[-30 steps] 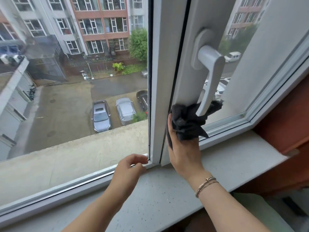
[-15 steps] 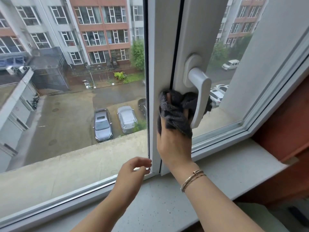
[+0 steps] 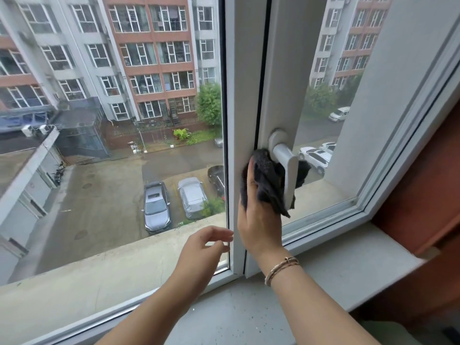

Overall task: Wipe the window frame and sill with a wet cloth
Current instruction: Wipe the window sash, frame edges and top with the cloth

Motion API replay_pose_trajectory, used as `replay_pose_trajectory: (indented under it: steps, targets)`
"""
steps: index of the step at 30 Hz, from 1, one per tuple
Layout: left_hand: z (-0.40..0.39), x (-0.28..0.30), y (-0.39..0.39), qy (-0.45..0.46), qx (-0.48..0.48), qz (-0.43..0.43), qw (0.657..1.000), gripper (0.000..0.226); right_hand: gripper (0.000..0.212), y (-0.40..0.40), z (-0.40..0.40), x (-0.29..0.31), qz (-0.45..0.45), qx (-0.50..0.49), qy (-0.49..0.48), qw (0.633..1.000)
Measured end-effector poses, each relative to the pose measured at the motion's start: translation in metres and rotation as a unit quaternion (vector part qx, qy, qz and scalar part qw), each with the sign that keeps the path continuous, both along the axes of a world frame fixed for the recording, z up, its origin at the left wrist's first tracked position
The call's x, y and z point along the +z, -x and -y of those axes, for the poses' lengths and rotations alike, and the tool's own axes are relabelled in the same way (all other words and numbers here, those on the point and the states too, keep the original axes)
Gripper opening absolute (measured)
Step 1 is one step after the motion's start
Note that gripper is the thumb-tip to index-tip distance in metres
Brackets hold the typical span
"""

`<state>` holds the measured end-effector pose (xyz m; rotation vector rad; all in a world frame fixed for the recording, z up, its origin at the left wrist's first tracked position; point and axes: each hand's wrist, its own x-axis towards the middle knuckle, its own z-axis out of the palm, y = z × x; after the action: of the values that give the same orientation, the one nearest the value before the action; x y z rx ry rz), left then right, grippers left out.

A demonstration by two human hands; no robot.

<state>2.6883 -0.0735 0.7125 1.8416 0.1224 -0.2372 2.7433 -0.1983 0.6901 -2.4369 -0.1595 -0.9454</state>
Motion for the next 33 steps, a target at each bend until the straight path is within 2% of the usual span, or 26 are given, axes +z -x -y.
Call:
replay_pose_trajectory:
  steps: [4,7,9,14,19,22,24,28,31,33]
  targets:
    - [-0.005,0.019,0.001,-0.002,0.001,0.015,1.000,0.034,0.058,0.018,0.013,-0.012,-0.057,0.046,0.029,0.997]
    - [-0.006,0.029,0.005,-0.001,0.000,0.027,1.000,0.034,0.066,0.040,0.018,-0.011,-0.139,0.120,0.000,0.983]
    - [-0.005,0.037,0.009,0.003,-0.004,0.034,0.999,0.034,0.068,0.051,0.021,0.003,-0.134,0.131,-0.026,0.982]
    - [-0.001,0.074,0.021,0.016,-0.017,0.061,0.998,0.032,0.055,0.079,0.022,0.062,-0.070,0.145,-0.082,0.984]
    - [0.003,0.123,0.033,0.022,-0.043,0.085,0.995,0.031,0.053,0.093,0.032,0.124,-0.012,0.139,-0.058,0.989]
    - [0.008,0.157,0.032,0.016,-0.046,0.118,0.992,0.032,0.057,0.081,0.047,0.162,-0.003,0.128,0.030,0.991]
    - [0.014,0.178,0.027,0.011,-0.040,0.144,0.989,0.032,0.068,0.068,0.060,0.178,-0.013,0.112,0.110,0.988]
    - [0.030,0.201,0.009,-0.006,-0.024,0.179,0.984,0.027,0.085,0.043,0.088,0.200,0.016,0.081,0.257,0.963]
    - [0.049,0.196,-0.010,-0.027,-0.007,0.166,0.986,0.024,0.089,0.020,0.106,0.195,0.043,0.105,0.305,0.946]
    - [0.058,0.187,-0.018,-0.033,-0.001,0.138,0.990,0.024,0.086,0.011,0.107,0.190,0.051,0.137,0.302,0.942]
